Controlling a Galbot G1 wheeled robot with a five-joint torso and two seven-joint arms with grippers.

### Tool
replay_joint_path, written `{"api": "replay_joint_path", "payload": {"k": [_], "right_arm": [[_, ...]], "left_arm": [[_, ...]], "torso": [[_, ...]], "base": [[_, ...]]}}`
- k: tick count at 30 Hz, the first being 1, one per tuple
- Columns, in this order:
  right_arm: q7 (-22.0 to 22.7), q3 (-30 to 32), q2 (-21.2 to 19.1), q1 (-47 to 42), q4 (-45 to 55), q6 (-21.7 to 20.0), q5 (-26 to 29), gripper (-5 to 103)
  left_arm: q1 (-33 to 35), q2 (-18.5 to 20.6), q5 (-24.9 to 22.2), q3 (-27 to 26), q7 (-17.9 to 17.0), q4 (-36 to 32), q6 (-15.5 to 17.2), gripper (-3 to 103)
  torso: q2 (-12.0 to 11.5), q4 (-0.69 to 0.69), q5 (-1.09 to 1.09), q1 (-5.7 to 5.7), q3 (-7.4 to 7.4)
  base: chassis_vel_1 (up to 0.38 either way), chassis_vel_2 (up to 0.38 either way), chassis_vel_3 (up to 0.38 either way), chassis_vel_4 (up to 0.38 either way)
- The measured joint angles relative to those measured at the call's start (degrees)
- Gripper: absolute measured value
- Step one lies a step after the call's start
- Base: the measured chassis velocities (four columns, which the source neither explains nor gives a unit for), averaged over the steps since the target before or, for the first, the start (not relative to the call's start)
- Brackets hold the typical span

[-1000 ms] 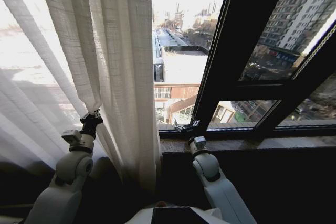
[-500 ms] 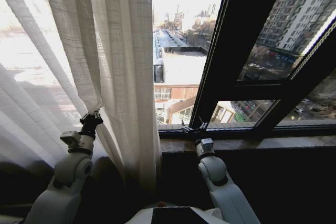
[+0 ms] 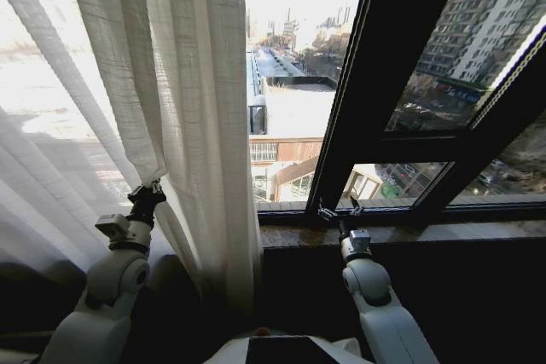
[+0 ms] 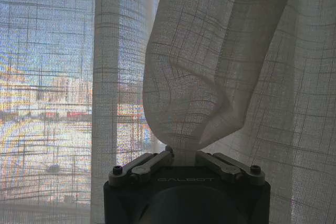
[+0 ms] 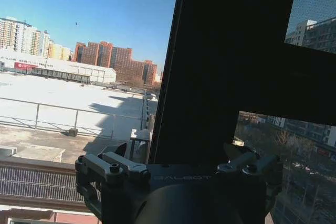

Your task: Open the curtains by pulling them apart, changing their state from closed to fully open.

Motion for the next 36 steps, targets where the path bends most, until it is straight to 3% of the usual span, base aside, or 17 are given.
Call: {"api": "replay_joint_path", "payload": {"k": [18,36], "right_arm": [[-0.14,-1.41,1.0,1.06,-0.68,0.1,-1.46,100],[-0.24,-2.05,0.77,1.85,-1.65,1.21,-1.19,100]], "left_arm": [[-0.26,0.25,0.01,-0.15,0.13,0.69,-0.07,0],[-0.19,-0.14,0.15,-0.18,0.15,0.78,-0.22,0]], "torso": [[0.0,-0.01,0.0,0.0,0.0],[0.0,0.02,-0.03,0.01,0.0]], "base": [[0.016,0.012,-0.015,-0.016],[0.198,0.184,-0.181,-0.198]]}}
